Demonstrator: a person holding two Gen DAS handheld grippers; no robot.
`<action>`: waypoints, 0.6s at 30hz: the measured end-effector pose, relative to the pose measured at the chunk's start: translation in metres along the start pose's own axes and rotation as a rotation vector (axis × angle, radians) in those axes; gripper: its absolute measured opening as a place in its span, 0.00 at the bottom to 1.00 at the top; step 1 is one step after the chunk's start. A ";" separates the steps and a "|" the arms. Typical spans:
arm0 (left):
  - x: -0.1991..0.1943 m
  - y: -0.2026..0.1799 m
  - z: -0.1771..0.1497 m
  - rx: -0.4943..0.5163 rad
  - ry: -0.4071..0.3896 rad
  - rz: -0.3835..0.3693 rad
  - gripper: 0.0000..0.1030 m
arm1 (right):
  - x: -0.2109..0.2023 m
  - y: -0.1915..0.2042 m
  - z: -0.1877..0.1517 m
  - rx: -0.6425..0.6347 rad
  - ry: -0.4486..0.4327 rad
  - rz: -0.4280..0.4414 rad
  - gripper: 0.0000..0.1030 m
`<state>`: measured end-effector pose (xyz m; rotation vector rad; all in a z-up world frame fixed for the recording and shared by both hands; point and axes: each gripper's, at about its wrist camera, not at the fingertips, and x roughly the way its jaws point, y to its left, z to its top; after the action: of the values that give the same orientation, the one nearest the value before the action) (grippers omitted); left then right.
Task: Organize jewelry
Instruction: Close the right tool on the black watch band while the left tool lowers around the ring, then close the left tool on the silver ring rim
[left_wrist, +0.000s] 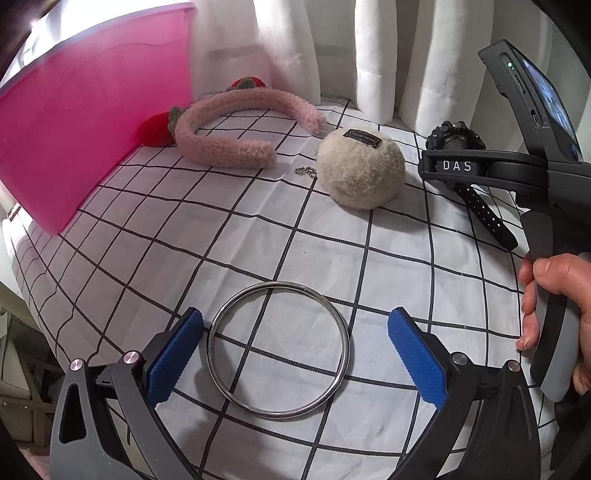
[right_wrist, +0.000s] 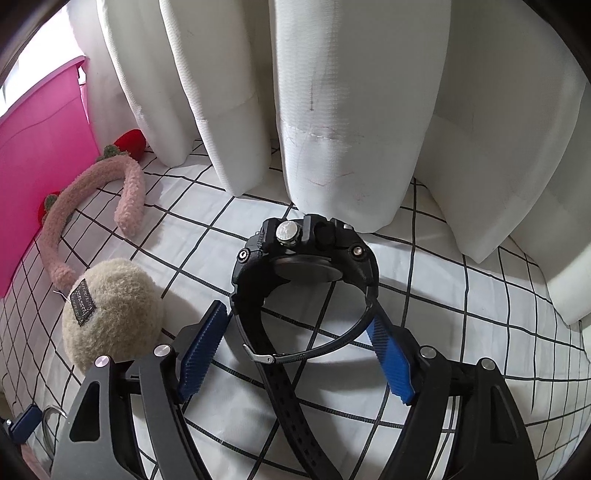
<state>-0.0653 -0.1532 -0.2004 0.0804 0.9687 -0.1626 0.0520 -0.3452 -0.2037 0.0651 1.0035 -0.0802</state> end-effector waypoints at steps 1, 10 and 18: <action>-0.001 0.000 0.000 0.001 0.000 -0.001 0.94 | 0.000 0.000 0.000 0.003 0.000 0.002 0.71; -0.012 -0.006 -0.008 0.038 -0.018 -0.036 0.69 | -0.002 0.000 0.000 0.017 -0.012 -0.003 0.62; -0.010 0.001 -0.002 0.018 -0.005 -0.046 0.68 | -0.013 -0.001 -0.011 0.037 -0.019 0.013 0.61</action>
<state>-0.0722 -0.1506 -0.1933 0.0739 0.9651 -0.2141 0.0354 -0.3449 -0.1990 0.1040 0.9829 -0.0874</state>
